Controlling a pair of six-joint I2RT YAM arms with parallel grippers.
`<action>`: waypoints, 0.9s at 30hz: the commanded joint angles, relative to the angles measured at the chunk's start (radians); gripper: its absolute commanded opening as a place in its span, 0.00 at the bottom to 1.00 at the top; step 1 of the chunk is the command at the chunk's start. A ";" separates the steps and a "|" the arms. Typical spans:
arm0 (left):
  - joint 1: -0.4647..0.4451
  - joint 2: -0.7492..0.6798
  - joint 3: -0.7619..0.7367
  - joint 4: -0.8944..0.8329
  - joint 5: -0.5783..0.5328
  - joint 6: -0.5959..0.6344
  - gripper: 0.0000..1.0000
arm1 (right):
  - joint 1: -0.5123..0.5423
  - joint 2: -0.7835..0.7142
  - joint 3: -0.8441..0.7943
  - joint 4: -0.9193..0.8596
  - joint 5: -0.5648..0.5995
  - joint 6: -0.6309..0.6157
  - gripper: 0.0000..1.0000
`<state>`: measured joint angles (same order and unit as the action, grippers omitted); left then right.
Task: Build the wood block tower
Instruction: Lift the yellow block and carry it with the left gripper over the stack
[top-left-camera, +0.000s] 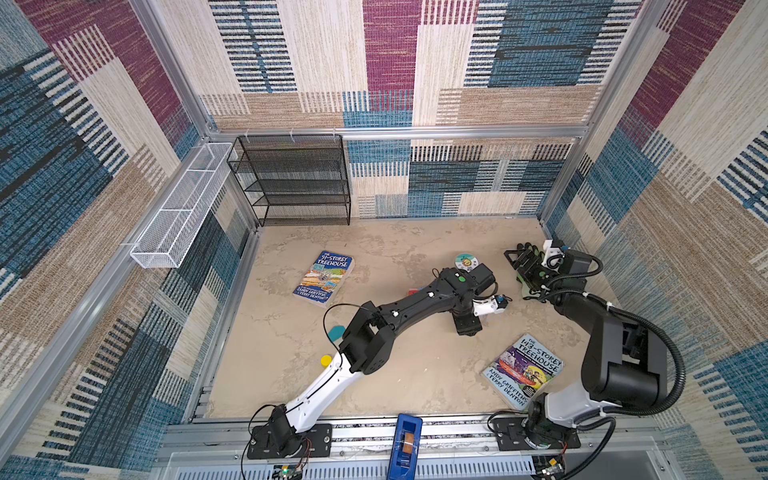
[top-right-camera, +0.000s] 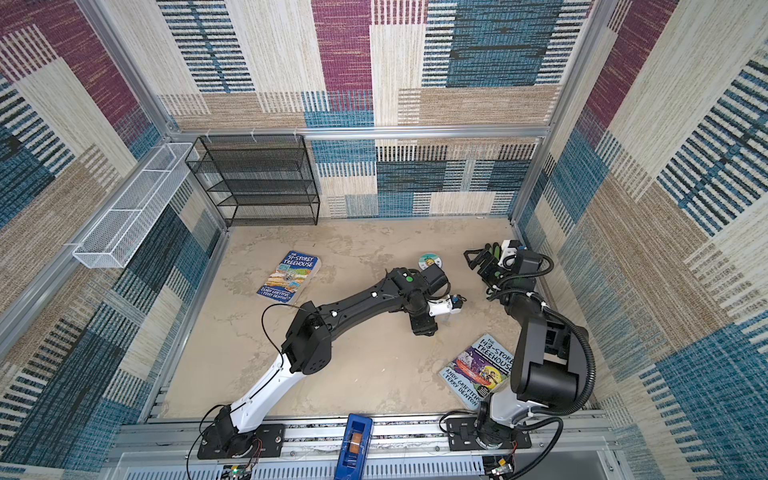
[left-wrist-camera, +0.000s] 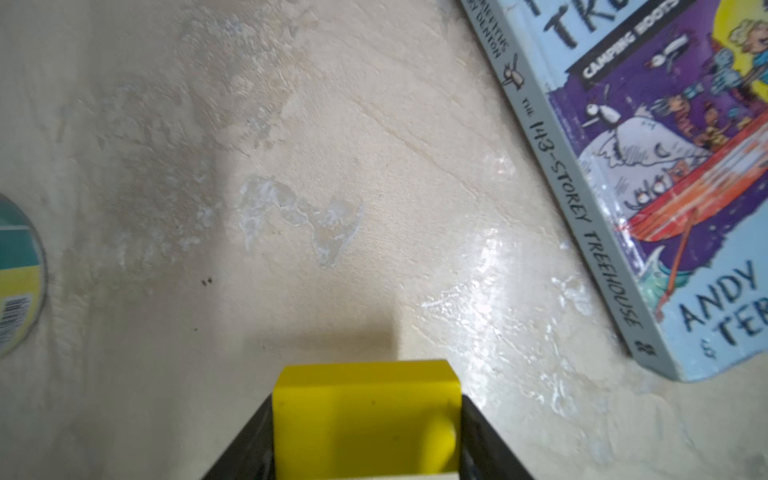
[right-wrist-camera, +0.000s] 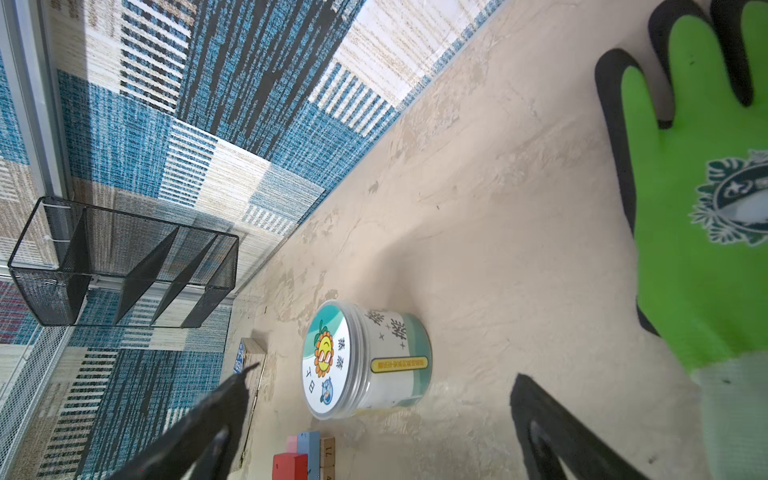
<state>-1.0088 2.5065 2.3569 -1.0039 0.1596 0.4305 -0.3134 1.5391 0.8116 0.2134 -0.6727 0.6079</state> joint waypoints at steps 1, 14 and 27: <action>0.002 -0.051 -0.023 -0.010 -0.008 -0.048 0.48 | 0.001 -0.014 0.011 0.003 -0.004 -0.004 1.00; 0.002 -0.337 -0.240 -0.013 -0.120 -0.204 0.45 | 0.002 -0.109 -0.010 -0.031 0.025 0.004 1.00; 0.044 -0.402 -0.204 -0.170 -0.234 -0.527 0.38 | 0.121 -0.143 0.028 -0.031 0.070 0.019 1.00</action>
<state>-0.9752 2.1246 2.1612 -1.1313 -0.0280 0.0200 -0.2134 1.3926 0.8227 0.1661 -0.6216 0.6209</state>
